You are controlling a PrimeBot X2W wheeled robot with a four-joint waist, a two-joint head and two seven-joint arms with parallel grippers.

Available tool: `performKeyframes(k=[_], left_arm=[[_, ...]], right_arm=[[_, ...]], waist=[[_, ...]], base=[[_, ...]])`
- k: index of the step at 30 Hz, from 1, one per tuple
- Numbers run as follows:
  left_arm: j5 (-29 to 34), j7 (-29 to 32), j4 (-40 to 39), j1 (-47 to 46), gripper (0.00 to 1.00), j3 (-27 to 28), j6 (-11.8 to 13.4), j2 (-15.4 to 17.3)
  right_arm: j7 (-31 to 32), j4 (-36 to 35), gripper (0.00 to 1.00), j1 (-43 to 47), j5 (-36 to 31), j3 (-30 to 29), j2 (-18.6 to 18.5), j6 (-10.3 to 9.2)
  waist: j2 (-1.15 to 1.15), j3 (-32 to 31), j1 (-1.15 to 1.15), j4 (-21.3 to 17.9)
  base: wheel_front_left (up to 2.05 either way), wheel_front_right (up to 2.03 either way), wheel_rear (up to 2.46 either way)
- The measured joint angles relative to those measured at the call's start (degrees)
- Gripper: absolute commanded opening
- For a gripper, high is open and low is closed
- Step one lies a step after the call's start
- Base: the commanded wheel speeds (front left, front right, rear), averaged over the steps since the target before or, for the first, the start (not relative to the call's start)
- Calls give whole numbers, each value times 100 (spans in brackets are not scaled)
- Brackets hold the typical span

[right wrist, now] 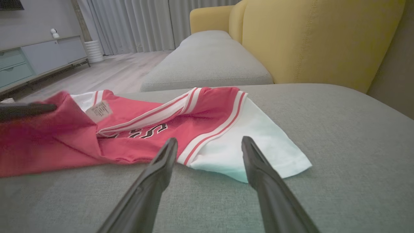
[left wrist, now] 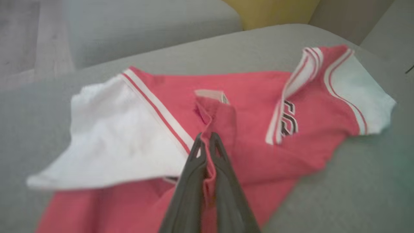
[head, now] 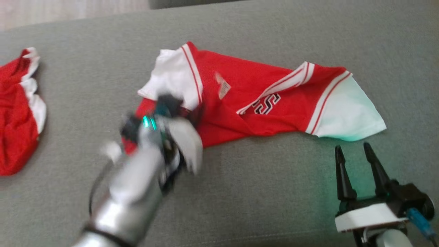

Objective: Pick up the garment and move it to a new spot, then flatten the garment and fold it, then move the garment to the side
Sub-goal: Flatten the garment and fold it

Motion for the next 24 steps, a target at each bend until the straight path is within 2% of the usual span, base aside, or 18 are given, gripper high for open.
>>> performKeyframes(k=[3, 6, 10, 11, 15, 20, 21, 22, 23, 24], left_arm=[[-153, 321, -836, 948, 0, -183, -32, 218], [-230, 754, -1792, 1881, 0, -289, 69, 643], [-453, 1279, -2909, 2971, 0, -272, 394, 1177], [-476, 1381, -3285, 3367, 0, -227, 602, 1404], [-464, 1362, -3631, 3652, 0, -34, 926, 1683], [-393, 1059, -3674, 3761, 0, 151, 1195, 1761], [-464, 1012, -3682, 3819, 16, 169, 1169, 1744], [-670, 1013, -3719, 3900, 49, 199, 1076, 1693], [-926, 1050, -3782, 3993, 100, 205, 938, 1636], [-1159, 1183, -3864, 4101, 100, 167, 804, 1592]], right_arm=[[0, 13, 100, 101, 18, -10, 1, 0], [0, 13, 100, 119, 18, -19, 1, 0], [0, 12, 100, 124, 18, -27, 1, 0], [0, 12, 100, 127, 22, -29, 1, 0], [0, 12, 100, 129, 34, -23, 1, 0], [0, 14, 100, 141, 63, 4, 1, 0], [0, 19, 100, 141, 66, 10, 1, 0], [0, 30, 100, 142, 66, 16, 1, 0], [0, 41, 100, 142, 66, 22, 1, 0], [0, 45, 100, 145, 66, 25, 1, 0]], waist=[[0, -120, 0, 122], [0, -230, 0, 223], [0, -340, 0, 309], [0, -353, 0, 332], [0, -378, 0, 367], [0, -427, 0, 368], [0, -441, 0, 362], [0, -460, 0, 354], [0, -479, 0, 346], [0, -497, 0, 337]], base=[[0, 0, 0], [0, 0, 0], [0, 0, 0], [0, 0, 0], [0, 0, 0], [0, 0, 0], [0, 0, 0], [0, 0, 0], [0, 0, 0], [0, 0, 0]])
